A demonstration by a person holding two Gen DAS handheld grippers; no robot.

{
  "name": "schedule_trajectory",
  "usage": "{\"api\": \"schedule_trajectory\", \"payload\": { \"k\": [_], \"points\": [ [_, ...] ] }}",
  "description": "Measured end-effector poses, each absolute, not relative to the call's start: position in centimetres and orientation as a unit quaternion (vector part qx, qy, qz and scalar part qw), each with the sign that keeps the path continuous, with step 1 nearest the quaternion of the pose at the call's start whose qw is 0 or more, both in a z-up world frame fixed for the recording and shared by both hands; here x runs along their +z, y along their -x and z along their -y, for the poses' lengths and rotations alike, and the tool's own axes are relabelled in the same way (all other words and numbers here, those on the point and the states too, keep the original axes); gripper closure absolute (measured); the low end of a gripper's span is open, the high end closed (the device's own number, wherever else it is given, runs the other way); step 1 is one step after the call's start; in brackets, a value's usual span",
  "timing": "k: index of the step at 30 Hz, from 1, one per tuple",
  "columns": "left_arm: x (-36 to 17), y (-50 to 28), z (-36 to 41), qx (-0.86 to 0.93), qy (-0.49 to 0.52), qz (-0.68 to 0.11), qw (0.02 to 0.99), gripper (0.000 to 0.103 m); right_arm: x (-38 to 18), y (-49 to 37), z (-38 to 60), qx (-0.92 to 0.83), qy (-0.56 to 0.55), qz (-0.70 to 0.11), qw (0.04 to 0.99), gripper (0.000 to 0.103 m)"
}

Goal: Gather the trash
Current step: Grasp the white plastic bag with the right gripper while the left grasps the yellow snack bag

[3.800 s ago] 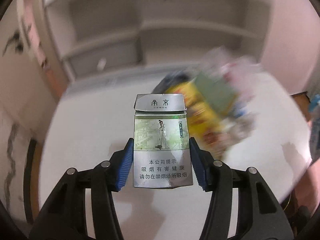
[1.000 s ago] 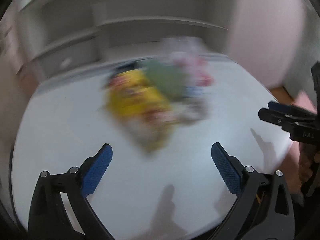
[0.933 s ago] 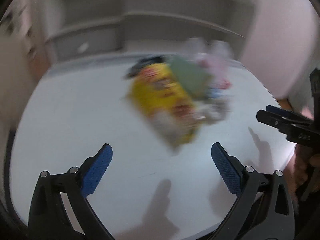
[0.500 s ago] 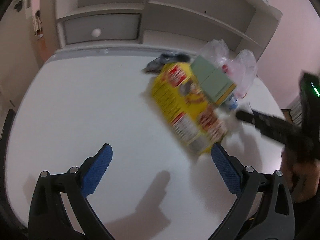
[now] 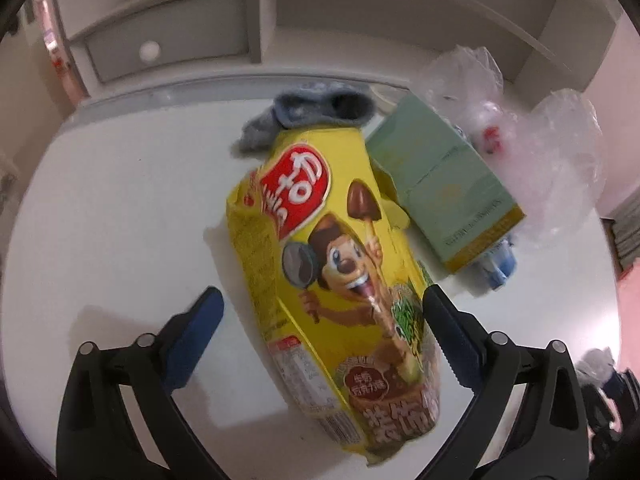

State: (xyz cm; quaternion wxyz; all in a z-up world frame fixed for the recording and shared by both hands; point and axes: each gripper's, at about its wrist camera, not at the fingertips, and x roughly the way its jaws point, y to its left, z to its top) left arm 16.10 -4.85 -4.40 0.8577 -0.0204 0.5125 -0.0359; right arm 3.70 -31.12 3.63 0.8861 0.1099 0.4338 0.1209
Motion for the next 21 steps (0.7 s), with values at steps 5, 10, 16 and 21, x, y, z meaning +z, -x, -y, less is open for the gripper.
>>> {"api": "schedule_trajectory", "payload": {
  "k": [5, 10, 16, 21],
  "points": [
    [-3.3, -14.2, 4.5, -0.05, 0.0, -0.487, 0.872, 0.043, 2.9, -2.6, 32.5, 0.122, -0.12, -0.44, 0.882, 0.063],
    [-1.1, -11.1, 2.7, -0.058, -0.01, -0.464, 0.884, 0.055, 3.4, -2.1, 33.7, 0.112, -0.125, -0.43, 0.887, 0.063],
    [3.3, -7.8, 1.3, -0.074, -0.02, -0.417, 0.906, 0.055, 4.8, -1.1, 36.5, 0.081, -0.137, -0.409, 0.899, 0.063],
    [5.1, -5.5, 8.5, -0.174, -0.041, -0.395, 0.901, 0.055, 5.2, 2.7, 42.0, 0.01, -0.163, -0.39, 0.906, 0.063]
  ]
}}
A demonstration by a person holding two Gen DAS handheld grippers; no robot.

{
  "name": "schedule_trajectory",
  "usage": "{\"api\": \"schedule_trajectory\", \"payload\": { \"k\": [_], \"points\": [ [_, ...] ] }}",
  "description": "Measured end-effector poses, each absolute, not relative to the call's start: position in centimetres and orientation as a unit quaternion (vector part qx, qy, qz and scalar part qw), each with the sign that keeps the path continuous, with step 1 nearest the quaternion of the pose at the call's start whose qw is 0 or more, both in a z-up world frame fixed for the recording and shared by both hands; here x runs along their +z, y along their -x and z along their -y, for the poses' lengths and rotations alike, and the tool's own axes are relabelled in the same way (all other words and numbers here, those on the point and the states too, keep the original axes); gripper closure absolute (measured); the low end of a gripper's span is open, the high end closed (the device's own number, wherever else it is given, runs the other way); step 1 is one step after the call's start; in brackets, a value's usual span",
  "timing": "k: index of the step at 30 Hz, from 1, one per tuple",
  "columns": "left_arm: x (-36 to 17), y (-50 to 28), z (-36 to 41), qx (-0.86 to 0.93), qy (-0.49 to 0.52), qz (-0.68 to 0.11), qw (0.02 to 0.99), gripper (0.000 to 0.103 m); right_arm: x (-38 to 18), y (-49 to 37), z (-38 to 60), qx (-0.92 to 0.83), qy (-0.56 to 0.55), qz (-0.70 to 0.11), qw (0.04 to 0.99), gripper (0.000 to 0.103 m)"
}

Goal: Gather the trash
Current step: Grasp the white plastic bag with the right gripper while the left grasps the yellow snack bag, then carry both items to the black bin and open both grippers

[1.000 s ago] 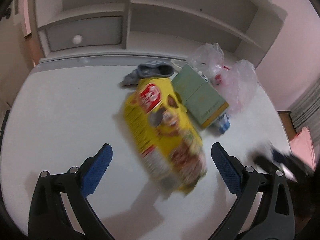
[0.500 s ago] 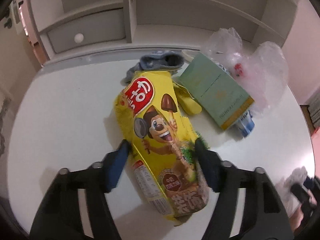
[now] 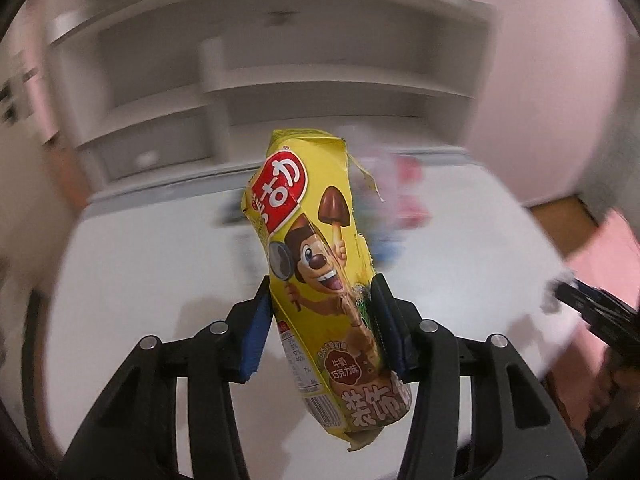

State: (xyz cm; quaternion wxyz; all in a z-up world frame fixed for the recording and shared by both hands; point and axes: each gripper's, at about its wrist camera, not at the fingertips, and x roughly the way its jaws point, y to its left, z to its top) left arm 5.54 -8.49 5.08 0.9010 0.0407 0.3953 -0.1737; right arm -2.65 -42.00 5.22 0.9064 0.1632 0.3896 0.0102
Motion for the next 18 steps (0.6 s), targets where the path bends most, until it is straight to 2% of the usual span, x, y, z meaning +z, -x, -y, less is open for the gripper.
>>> {"api": "schedule_trajectory", "payload": {
  "k": [9, 15, 18],
  "points": [
    [1.1, 3.1, 31.1, -0.42, -0.134, -0.391, 0.808, 0.055, 0.9, 14.9, 55.5, -0.22, -0.203, -0.386, 0.873, 0.063],
    [-6.1, 9.8, 43.5, -0.538, -0.18, -0.406, 0.716, 0.055, -5.4, 24.9, 64.1, -0.34, -0.274, -0.407, 0.802, 0.063],
    [-11.7, 11.9, 48.1, -0.568, -0.196, -0.435, 0.671, 0.055, -9.4, 28.2, 67.0, -0.366, -0.321, -0.427, 0.762, 0.063]
  ]
}}
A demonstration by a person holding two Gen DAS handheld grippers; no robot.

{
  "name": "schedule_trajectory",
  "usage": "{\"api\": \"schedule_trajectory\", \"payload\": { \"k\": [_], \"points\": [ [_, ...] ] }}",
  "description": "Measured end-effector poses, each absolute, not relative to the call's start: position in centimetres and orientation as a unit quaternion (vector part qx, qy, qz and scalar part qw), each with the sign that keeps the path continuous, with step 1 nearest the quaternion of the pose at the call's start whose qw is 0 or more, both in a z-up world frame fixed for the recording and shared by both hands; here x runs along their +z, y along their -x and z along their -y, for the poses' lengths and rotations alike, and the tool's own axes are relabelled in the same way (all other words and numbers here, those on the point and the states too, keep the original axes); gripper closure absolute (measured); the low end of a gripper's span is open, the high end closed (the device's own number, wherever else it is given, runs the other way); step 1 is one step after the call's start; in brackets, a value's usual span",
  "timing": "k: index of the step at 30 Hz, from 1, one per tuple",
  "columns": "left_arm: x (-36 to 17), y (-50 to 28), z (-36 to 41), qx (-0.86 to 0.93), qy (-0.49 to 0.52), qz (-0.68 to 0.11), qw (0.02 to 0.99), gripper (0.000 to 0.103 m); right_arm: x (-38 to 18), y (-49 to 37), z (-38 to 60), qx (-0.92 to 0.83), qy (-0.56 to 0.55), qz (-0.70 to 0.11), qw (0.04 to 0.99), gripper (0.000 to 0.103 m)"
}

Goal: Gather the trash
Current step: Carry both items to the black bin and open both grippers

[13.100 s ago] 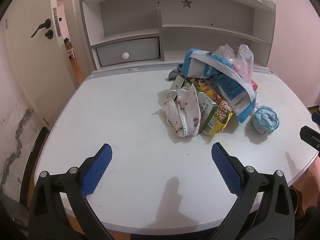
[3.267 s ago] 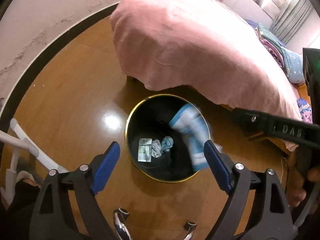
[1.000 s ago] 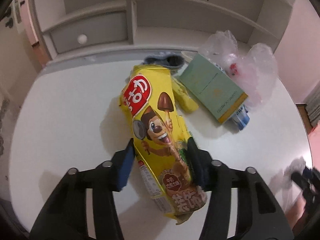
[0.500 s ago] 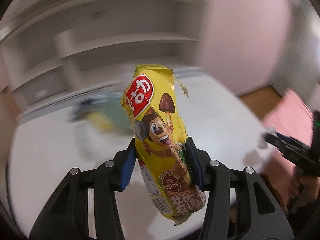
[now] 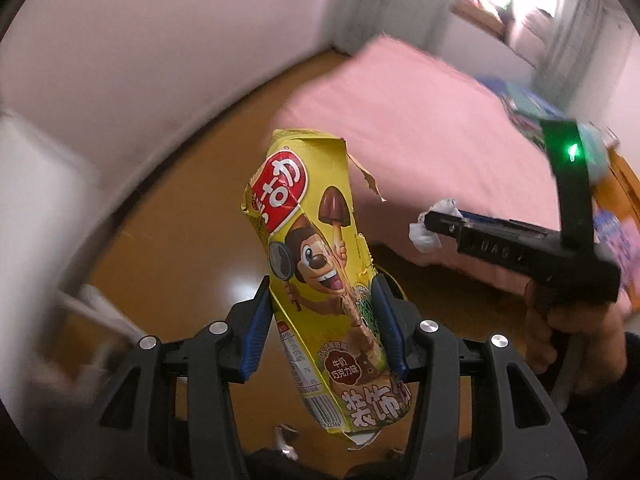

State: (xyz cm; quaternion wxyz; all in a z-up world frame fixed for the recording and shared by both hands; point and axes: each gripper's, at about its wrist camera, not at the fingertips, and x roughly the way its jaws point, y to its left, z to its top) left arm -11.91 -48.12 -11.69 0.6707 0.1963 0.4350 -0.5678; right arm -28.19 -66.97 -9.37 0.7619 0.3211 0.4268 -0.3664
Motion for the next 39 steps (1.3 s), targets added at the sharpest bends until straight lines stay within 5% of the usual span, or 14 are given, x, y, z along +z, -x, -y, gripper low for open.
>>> {"api": "schedule_trajectory", "payload": {
  "k": [7, 13, 19, 25, 39],
  "points": [
    [-24.1, 14.3, 54.0, -0.574, -0.219, -0.502, 0.608, 0.055, -18.2, 32.5, 69.4, -0.382, -0.392, -0.484, 0.683, 0.063],
    [-28.3, 13.4, 55.6, -0.562, -0.215, -0.544, 0.585, 0.053, -20.9, 33.0, 69.5, -0.372, -0.406, -0.509, 0.662, 0.063],
    [-29.4, 14.1, 56.8, -0.566, -0.224, -0.539, 0.583, 0.05, -20.8, 32.6, 69.2, -0.37, -0.402, -0.507, 0.667, 0.063],
    [-28.9, 15.5, 56.2, -0.578, -0.237, -0.522, 0.581, 0.032, -20.7, 33.2, 69.3, -0.375, -0.41, -0.5, 0.664, 0.063],
    [-28.1, 13.7, 54.4, -0.56, -0.207, -0.531, 0.601, 0.029, -20.6, 32.4, 68.9, -0.368, -0.406, -0.502, 0.669, 0.061]
  ]
}}
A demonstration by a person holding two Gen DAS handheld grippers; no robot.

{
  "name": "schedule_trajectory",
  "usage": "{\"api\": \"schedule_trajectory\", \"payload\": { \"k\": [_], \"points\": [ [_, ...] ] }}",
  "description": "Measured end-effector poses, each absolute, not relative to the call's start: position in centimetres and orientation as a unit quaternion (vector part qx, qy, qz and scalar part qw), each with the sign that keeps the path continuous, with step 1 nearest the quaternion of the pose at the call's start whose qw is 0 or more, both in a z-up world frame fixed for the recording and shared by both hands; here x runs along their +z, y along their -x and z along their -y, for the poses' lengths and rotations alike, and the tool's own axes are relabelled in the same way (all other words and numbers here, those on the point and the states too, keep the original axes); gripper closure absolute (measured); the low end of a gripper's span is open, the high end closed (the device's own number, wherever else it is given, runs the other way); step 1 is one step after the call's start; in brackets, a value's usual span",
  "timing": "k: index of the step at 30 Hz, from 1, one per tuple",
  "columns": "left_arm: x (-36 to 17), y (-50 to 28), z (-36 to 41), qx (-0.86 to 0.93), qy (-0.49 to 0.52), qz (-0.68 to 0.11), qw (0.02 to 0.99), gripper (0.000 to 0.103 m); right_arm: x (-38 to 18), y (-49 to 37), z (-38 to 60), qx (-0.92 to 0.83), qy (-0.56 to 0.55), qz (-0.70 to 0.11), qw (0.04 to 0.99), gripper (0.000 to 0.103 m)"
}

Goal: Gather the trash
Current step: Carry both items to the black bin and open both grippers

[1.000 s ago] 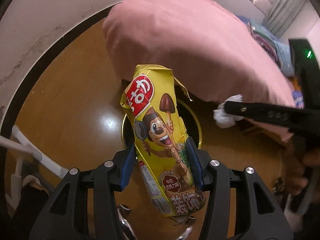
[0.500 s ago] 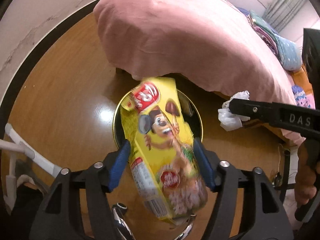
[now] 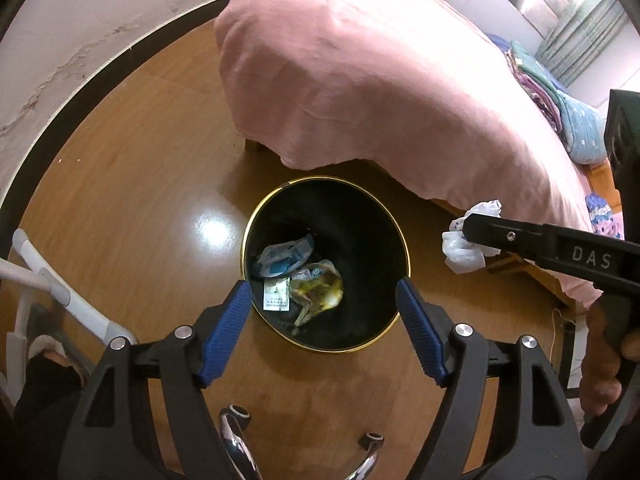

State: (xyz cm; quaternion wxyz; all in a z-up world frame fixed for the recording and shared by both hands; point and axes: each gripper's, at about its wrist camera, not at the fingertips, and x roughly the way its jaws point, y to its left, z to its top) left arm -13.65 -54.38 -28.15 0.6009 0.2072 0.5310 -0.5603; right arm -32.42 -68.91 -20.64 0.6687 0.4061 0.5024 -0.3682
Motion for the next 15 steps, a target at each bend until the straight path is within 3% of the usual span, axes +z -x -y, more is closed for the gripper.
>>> {"api": "schedule_trajectory", "payload": {
  "k": [6, 9, 11, 13, 15],
  "points": [
    [-26.7, 12.9, 53.0, -0.552, -0.189, -0.524, 0.621, 0.022, -19.8, 32.2, 68.8, -0.372, -0.406, -0.492, 0.674, 0.044],
    [-24.9, 12.5, 52.1, -0.549, -0.177, -0.514, 0.635, 0.019, -18.7, 31.8, 68.6, -0.375, -0.397, -0.486, 0.682, 0.043],
    [-22.1, 12.3, 50.8, -0.556, -0.165, -0.492, 0.649, 0.013, -17.2, 31.2, 68.2, -0.379, -0.376, -0.482, 0.695, 0.04],
    [-18.7, 12.1, 49.2, -0.556, -0.16, -0.464, 0.671, 0.011, -14.4, 30.3, 67.5, -0.386, -0.335, -0.472, 0.718, 0.033],
    [-14.7, 11.6, 47.3, -0.556, -0.157, -0.437, 0.689, 0.01, -11.6, 29.3, 66.4, -0.382, -0.301, -0.461, 0.742, 0.033]
  ]
}}
